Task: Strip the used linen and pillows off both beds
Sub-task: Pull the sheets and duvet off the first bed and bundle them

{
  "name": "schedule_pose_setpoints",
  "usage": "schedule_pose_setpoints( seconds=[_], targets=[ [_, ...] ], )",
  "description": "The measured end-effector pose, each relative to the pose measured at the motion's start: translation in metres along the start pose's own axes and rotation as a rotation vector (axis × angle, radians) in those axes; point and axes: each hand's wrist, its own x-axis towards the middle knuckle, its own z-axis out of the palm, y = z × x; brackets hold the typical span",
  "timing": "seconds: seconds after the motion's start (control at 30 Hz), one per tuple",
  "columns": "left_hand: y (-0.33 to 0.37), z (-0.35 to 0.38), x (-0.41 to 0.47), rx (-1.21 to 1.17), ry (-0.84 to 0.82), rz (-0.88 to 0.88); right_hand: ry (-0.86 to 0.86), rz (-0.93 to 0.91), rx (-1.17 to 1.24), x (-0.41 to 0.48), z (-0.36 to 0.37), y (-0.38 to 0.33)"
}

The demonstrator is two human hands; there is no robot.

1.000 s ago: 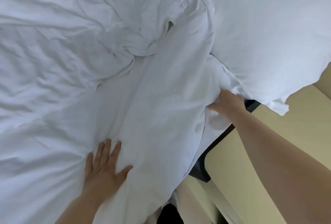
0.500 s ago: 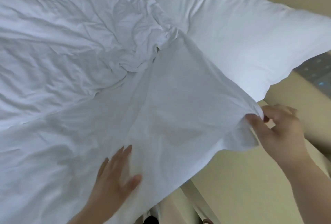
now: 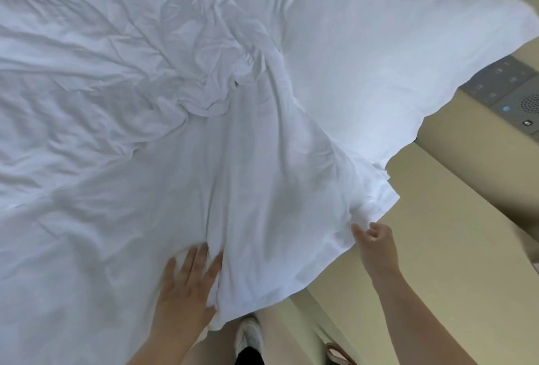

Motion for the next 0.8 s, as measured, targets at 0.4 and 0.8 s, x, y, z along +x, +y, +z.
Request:
schedule_pose_setpoints(
  seconds=[0.4, 0.8],
  targets=[
    [-0.013, -0.047, -0.007, -0.405, 0.129, -0.393, -0.197, -0.058, 0.253, -0.036, 0.065, -0.081],
    [-0.108, -0.155, -0.02, -0.604, 0.257, -0.497, -0.05, -0.608, -0.89, -0.024, 0.133, -0.199]
  ],
)
